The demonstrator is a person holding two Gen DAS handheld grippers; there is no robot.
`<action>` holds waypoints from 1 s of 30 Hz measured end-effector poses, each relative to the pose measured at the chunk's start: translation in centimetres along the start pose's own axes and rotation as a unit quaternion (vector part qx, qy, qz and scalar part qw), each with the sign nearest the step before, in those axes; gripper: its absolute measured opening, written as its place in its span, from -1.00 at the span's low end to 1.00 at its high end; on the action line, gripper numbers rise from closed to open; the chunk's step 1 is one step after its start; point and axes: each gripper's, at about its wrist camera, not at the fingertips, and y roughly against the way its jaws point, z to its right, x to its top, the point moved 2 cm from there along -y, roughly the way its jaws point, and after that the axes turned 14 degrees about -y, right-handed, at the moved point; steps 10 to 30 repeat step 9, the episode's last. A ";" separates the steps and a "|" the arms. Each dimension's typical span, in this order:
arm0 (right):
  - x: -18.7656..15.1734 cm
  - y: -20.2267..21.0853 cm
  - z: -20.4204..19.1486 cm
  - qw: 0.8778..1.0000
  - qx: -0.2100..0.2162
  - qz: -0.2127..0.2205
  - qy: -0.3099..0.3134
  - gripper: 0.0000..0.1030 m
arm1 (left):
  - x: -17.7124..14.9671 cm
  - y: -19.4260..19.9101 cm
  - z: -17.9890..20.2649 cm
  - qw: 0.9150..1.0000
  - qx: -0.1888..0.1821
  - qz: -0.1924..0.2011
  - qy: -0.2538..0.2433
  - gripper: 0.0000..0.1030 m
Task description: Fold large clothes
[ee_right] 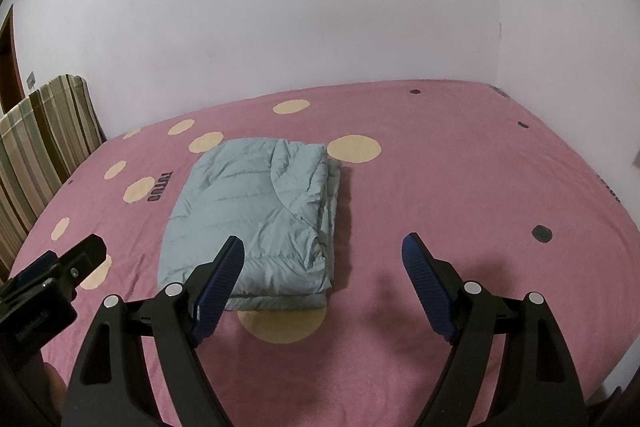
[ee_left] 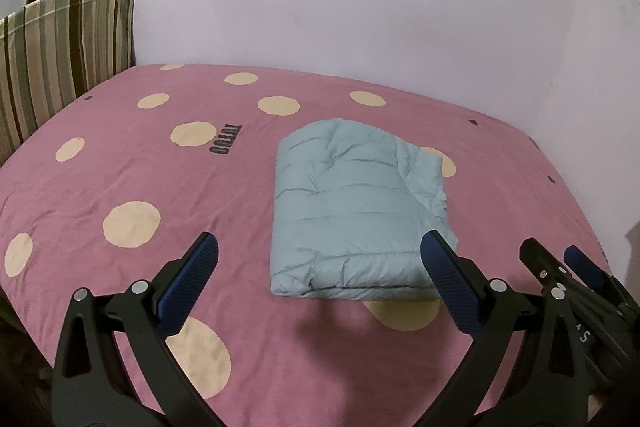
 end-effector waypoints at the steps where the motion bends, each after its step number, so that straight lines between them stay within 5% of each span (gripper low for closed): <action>1: 0.0 -0.2 0.1 1.000 -0.001 0.000 0.000 0.55 | 0.0 -0.1 0.0 1.000 0.003 0.001 -0.002 0.96; 9: 0.9 -3.0 3.4 0.999 -0.030 -0.007 -0.024 0.55 | -1.1 -4.7 -5.3 0.998 0.041 -0.030 0.041 0.96; 30: 0.9 -3.0 3.4 0.999 -0.030 -0.007 -0.024 0.55 | -1.1 -4.7 -5.3 0.998 0.041 -0.030 0.041 0.96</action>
